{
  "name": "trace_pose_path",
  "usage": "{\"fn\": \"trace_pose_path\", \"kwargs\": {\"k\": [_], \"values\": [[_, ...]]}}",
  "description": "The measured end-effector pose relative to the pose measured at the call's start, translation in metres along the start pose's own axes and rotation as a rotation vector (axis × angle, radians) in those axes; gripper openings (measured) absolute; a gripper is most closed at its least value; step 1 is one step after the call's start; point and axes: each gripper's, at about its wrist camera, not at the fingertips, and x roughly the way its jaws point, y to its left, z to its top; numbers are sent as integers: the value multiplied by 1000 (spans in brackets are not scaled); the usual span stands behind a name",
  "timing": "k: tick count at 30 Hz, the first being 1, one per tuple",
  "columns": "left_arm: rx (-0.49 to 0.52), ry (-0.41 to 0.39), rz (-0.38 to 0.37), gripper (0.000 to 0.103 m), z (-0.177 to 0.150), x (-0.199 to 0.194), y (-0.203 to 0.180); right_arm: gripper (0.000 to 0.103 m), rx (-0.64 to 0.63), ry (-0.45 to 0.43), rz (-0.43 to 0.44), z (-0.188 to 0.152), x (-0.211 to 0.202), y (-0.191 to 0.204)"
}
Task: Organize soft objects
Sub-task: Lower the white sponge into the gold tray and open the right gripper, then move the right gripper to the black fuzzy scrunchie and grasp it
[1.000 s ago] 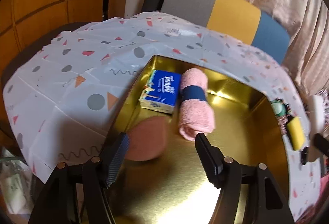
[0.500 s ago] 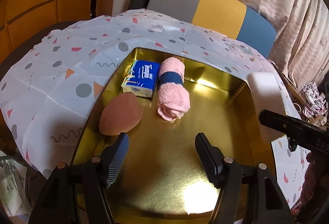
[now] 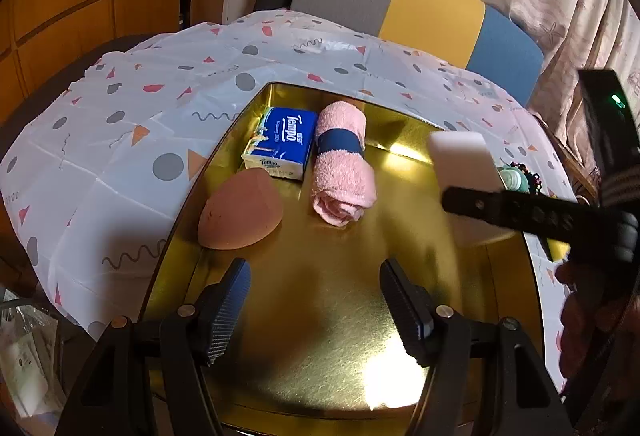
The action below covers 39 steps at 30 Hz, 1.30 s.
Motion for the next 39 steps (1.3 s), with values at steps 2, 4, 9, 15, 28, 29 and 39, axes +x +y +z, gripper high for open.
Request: {"fn": "trace_pose_path", "kwargs": {"k": [2,4,9,15,28,29,39], "values": [[4,6,-4,68,-1,1,-1,56,0,12,-4,5,8,3],[12,7,-2,68,-1,1,-2,56,-1,21,-11,11,16,7],[30,14,0,68,-2,1,-6,56,39,34,-12,23,33,10],[22,18,8,68,-3,3,-5,62,118,52,27,30,51,8],[37,14,-33,68,-5,0,-11,78,-15,-134,0,18,-9,20],[40,13,-37,68,-5,0,-12,78,-23,-149,-9,17,-15,20],[95,6,-64,68,-12,-2,-26,80,-14,-219,-108,0,-58,-8]]}}
